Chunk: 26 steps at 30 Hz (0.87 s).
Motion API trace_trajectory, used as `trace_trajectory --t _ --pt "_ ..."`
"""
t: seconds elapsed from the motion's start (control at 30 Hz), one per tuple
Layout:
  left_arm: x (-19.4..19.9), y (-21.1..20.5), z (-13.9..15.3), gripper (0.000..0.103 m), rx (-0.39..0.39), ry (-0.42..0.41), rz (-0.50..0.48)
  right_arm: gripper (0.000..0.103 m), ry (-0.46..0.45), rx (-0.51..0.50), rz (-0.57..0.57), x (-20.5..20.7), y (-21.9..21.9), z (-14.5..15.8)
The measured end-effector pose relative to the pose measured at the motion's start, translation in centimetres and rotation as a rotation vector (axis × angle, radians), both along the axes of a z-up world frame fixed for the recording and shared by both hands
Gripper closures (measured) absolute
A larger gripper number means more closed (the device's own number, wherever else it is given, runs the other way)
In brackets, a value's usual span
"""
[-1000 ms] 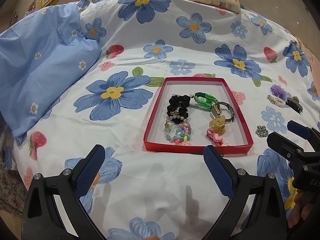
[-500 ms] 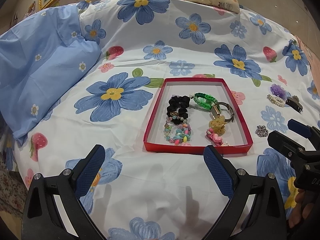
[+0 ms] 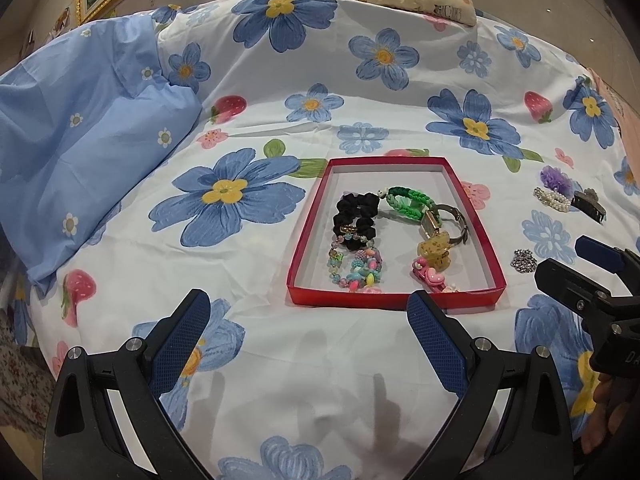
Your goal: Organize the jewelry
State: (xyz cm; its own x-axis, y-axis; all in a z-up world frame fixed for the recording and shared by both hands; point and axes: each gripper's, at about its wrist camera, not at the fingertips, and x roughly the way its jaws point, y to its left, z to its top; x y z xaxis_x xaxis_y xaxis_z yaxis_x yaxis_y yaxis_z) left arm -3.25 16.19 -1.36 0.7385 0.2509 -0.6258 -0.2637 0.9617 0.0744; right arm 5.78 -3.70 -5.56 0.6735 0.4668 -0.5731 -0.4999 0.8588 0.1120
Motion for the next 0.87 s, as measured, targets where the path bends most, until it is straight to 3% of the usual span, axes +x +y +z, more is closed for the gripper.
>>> trace_trajectory --t 0.87 --pt "1.1 0.3 -0.5 0.003 -0.015 0.017 -0.023 0.0 0.014 0.002 -0.012 0.4 -0.4 0.1"
